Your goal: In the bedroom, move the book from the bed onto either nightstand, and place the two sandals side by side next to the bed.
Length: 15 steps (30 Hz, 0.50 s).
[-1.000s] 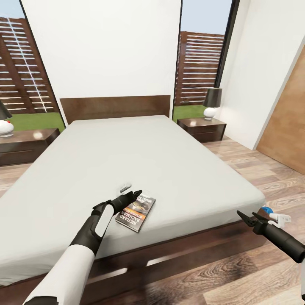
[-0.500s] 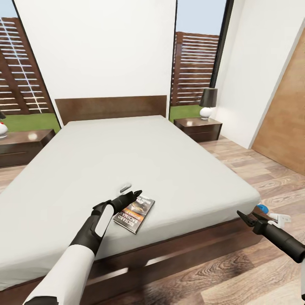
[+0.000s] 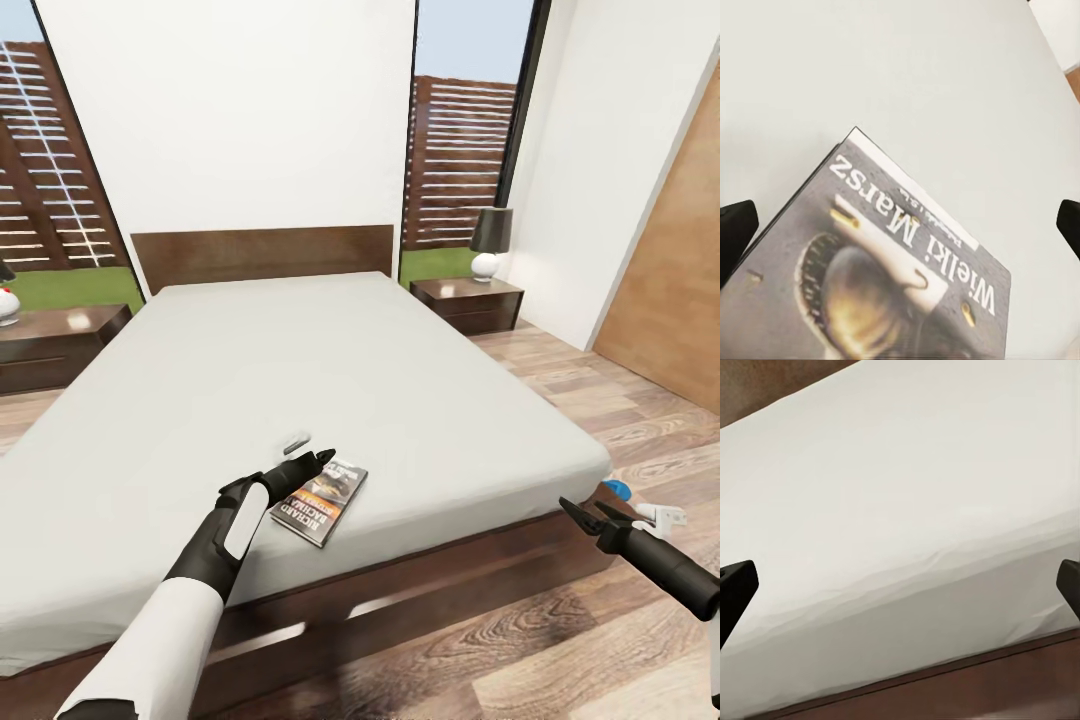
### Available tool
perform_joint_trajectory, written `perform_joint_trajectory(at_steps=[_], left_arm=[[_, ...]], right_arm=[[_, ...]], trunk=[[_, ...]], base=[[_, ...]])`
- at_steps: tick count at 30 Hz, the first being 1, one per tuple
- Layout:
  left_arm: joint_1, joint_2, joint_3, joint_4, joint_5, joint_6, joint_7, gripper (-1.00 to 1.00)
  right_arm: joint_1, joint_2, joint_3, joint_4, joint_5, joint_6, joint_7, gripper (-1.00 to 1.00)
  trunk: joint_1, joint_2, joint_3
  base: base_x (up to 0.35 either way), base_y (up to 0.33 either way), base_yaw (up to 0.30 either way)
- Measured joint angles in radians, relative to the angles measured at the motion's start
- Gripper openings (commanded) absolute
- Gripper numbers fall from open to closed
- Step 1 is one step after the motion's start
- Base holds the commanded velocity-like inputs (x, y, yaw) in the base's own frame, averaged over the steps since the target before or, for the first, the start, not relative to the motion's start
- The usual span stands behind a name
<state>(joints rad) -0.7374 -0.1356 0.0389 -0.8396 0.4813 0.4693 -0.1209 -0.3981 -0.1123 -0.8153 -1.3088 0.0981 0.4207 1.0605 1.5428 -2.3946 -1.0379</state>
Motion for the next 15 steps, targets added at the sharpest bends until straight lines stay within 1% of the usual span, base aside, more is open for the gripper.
perform_joint_trajectory(at_steps=[15], left_arm=[[0.0,0.0,0.0,0.0,0.0,0.0,0.0,1.0]], right_arm=[[0.0,0.0,0.0,0.0,0.002,0.0,0.0,1.0]], trunk=[[0.0,0.0,0.0]], base=[[-0.002,0.0,0.0]])
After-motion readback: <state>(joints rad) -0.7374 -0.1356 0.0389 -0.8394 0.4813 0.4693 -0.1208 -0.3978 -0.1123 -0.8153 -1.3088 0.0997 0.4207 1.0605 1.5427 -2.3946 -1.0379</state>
